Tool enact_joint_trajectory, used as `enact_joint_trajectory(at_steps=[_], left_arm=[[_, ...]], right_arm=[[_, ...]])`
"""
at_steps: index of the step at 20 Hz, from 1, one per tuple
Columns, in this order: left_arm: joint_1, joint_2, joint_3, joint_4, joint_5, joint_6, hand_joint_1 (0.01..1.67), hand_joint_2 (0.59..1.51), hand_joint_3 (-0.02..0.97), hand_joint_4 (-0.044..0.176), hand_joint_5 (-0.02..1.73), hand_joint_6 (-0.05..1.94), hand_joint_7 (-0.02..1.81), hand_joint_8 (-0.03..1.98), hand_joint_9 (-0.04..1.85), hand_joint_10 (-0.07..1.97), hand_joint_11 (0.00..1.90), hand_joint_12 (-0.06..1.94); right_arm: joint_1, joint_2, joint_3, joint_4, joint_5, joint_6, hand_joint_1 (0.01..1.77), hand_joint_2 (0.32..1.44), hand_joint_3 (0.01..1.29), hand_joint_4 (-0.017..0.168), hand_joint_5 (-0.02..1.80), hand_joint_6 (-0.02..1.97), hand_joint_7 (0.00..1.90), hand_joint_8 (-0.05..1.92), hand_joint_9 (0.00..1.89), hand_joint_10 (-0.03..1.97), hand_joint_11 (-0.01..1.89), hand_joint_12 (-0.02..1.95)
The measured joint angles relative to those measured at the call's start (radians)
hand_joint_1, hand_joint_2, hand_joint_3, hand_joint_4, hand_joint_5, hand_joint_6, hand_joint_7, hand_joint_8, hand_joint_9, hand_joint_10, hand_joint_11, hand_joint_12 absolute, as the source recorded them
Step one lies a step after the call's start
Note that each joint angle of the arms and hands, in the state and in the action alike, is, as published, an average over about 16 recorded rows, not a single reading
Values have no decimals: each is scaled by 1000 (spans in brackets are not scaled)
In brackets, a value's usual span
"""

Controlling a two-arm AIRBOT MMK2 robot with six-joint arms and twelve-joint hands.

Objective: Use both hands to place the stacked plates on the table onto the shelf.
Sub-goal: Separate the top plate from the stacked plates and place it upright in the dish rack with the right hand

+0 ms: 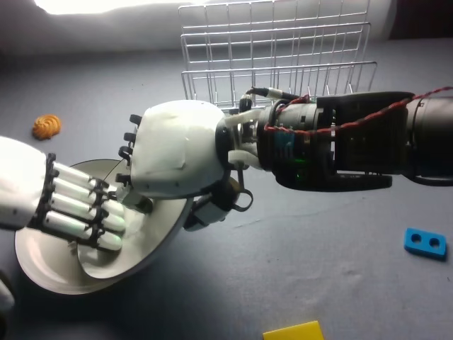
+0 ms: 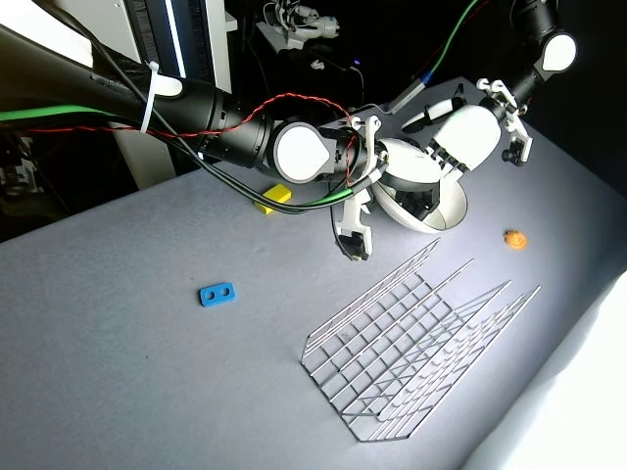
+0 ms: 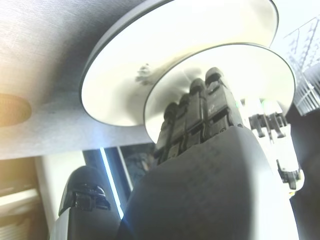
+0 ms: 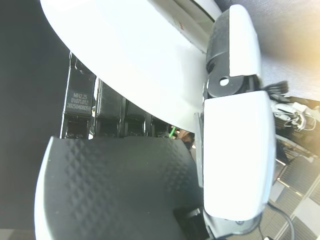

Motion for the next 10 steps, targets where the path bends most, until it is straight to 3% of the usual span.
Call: enact_joint_trajectory(at_steps=[6,10], left_arm=[[-75,20,25,-3,-6,-23,18,1122,18,6,20,5,12,-12,19,4,21,-2],[-124,35,50,-11,-9,-39,18,1123,16,8,24,10,18,-11,20,4,20,-3]], right_arm=[[26,19,-34,6,-13,19,1190,961,14,0,791,903,905,810,966,948,823,1198],[48,38,-65,13,-24,35,1224,971,14,6,817,988,937,883,998,870,812,1204]])
